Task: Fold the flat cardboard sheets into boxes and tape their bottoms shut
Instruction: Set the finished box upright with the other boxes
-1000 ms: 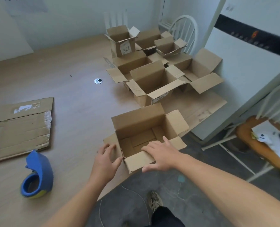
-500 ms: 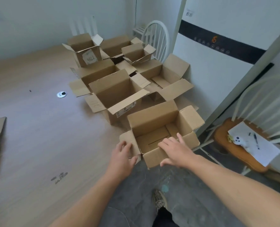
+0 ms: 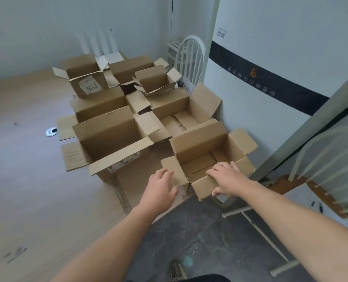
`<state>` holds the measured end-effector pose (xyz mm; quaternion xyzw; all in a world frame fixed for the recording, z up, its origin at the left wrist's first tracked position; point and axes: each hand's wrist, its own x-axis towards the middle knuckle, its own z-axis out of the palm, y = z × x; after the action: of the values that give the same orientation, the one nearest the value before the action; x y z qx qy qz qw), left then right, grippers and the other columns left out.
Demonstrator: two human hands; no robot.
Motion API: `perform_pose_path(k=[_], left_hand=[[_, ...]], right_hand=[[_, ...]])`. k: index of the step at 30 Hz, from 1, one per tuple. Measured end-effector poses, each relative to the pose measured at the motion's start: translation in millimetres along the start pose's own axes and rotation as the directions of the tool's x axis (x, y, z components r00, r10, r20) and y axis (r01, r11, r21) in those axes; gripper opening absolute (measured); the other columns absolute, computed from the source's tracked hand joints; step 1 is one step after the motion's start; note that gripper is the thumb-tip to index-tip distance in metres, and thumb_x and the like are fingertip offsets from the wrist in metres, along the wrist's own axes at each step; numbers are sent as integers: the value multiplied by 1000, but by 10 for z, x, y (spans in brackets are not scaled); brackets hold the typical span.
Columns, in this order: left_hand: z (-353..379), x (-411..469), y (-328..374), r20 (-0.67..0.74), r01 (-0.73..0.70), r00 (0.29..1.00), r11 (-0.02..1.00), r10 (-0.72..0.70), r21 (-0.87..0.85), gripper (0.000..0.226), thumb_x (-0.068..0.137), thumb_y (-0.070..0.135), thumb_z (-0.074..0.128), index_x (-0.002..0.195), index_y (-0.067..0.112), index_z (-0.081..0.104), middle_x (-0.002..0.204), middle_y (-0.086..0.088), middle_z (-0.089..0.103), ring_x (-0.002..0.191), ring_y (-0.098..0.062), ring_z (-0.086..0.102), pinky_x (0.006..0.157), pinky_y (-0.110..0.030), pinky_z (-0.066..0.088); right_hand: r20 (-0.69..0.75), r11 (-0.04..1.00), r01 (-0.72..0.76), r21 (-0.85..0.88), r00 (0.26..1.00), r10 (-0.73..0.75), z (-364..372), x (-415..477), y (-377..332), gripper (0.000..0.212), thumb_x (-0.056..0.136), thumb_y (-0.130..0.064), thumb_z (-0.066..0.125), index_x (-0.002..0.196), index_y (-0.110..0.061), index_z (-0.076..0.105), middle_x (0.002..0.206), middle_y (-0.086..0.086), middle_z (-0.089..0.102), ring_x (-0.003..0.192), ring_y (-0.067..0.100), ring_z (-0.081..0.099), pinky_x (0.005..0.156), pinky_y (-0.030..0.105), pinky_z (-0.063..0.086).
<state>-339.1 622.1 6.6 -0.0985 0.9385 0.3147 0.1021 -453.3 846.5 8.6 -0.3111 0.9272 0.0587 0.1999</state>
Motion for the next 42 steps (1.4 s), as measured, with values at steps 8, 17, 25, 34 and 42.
perform_pose_path(k=[8,17,25,34,42], left_hand=[[37,242,171,-8,-20,1000,1000,20,21,53,100,32,51,150,19,39,154,0,34,142,-21,29,118,-33,26],[130,245,296,24,-86,996,996,85,29,55,98,36,51,150,22,38,159,3,26,147,-16,21,122,-35,22],[106,150,300,-53,-99,993,994,101,39,51,101,34,50,149,23,39,153,5,35,141,-14,30,118,-33,28],[-101,-51,51,-121,-68,989,992,81,106,46,100,33,46,145,24,44,147,4,44,134,-16,43,108,-33,40],[-646,-599,-629,-201,33,978,922,48,385,43,96,37,44,137,25,47,138,2,50,122,-22,48,101,-38,38]], right_hand=[[-3,999,15,29,1000,-15,-68,104,303,72,81,-51,73,142,-32,39,143,-9,41,137,16,30,105,41,38],[22,994,-99,51,995,98,-131,18,503,71,87,-42,70,147,-33,33,150,-8,34,140,18,26,106,46,39],[70,991,-113,67,992,109,-240,-109,399,76,95,-17,54,155,-38,13,164,-5,9,152,22,0,116,53,21],[-178,996,-83,38,980,89,-389,-270,-116,43,100,-37,38,141,-25,42,140,3,48,125,26,45,101,46,41],[-355,999,41,-15,934,-43,-473,-159,-1320,38,101,-44,35,122,-19,55,121,5,57,109,26,53,92,42,43]])
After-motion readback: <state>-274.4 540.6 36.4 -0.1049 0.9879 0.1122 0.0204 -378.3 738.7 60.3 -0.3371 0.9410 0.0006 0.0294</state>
